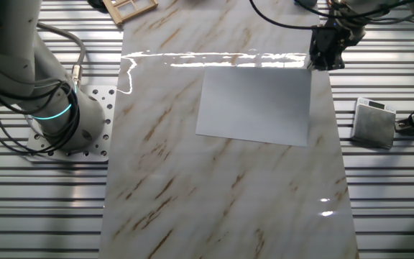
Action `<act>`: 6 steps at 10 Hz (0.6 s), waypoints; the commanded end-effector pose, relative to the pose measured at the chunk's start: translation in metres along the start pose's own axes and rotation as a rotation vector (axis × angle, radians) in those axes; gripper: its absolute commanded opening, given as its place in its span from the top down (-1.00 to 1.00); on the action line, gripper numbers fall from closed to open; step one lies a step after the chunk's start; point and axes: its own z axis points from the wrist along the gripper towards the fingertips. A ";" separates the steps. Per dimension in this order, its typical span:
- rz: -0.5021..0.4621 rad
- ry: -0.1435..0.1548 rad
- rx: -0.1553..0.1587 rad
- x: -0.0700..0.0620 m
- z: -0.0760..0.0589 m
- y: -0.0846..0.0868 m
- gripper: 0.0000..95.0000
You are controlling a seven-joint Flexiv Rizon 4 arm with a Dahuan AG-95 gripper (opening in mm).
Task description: Flip over and spread out the paper that is laid flat on the table
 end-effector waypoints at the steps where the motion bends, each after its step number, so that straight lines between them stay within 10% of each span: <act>1: -0.006 0.011 -0.008 0.000 -0.009 -0.001 1.00; 6: -0.018 0.020 -0.009 0.006 -0.022 0.001 1.00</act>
